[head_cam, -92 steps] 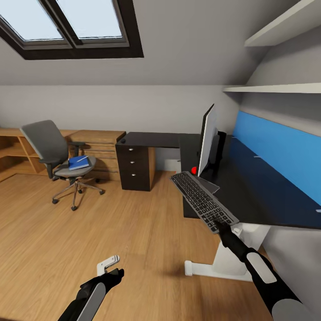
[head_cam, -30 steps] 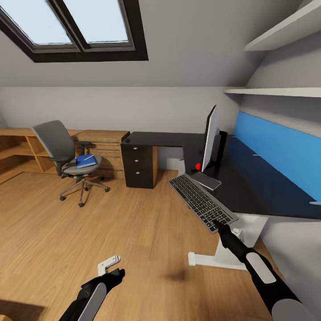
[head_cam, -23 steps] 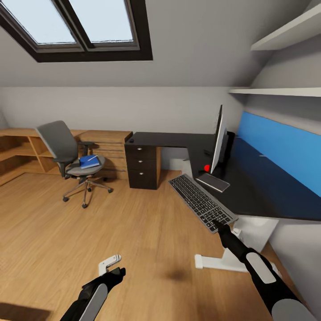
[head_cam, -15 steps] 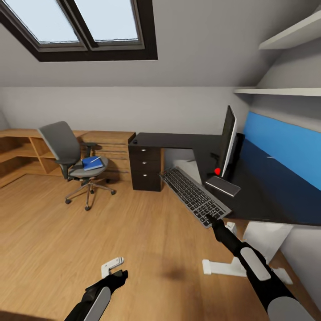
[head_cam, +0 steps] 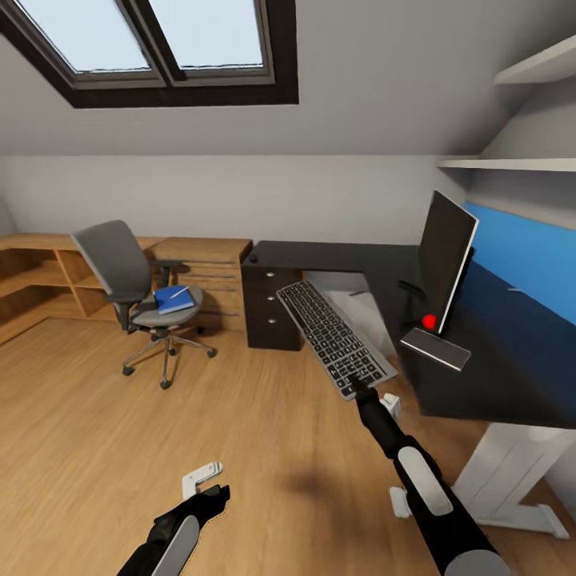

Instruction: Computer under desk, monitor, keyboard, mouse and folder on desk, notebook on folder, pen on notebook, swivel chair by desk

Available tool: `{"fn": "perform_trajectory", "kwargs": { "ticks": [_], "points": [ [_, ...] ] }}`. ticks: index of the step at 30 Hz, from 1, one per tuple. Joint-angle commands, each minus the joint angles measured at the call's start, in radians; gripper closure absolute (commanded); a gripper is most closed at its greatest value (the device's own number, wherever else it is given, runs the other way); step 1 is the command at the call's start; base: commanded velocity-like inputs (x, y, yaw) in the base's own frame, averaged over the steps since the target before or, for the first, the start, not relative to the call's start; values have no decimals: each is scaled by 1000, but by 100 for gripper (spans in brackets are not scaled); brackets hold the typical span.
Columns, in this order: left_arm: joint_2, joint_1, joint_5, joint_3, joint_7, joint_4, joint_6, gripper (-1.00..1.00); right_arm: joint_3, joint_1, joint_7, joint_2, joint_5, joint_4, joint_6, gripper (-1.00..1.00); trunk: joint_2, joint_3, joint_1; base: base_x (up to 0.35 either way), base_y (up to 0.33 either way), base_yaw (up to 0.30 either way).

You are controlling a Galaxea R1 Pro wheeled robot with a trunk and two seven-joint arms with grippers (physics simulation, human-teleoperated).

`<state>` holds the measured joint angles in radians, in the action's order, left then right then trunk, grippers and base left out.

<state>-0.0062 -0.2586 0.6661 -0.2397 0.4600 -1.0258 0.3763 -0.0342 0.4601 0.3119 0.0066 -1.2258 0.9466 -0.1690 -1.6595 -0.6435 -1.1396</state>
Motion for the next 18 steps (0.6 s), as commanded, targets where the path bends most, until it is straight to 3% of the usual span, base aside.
{"fn": "perform_trajectory", "kwargs": {
  "ticks": [1,6,9,12,13,16,18],
  "points": [
    [1,-1,9,-2,8,-1,0,-100,1,-12,-17,4,-12,19,2,100,0,-1,0,247,253,0],
    [0,-1,8,-3,9,-1,0,-100,2,-58,-132,23,-19,85,52,100,0,-1,0,267,220,0],
    [0,-1,8,-13,9,-1,-10,-100,2,-74,-253,38,-20,113,86,100,0,-1,0,312,56,0],
    [1,-1,9,-30,9,-1,-24,-100,5,-77,-331,40,-29,139,91,100,0,-1,0,208,16,0],
    [1,-1,10,-32,9,-1,-26,-100,6,-77,-342,41,-42,150,91,100,0,-1,0,79,6,0],
    [2,-1,10,-35,9,0,-29,-100,7,-78,-358,40,-150,177,91,100,7,2,3,28,2,0],
    [2,-1,11,-37,9,0,-29,-100,7,-79,-361,35,-195,193,89,100,21,8,11,10,1,0]
  ]
}}
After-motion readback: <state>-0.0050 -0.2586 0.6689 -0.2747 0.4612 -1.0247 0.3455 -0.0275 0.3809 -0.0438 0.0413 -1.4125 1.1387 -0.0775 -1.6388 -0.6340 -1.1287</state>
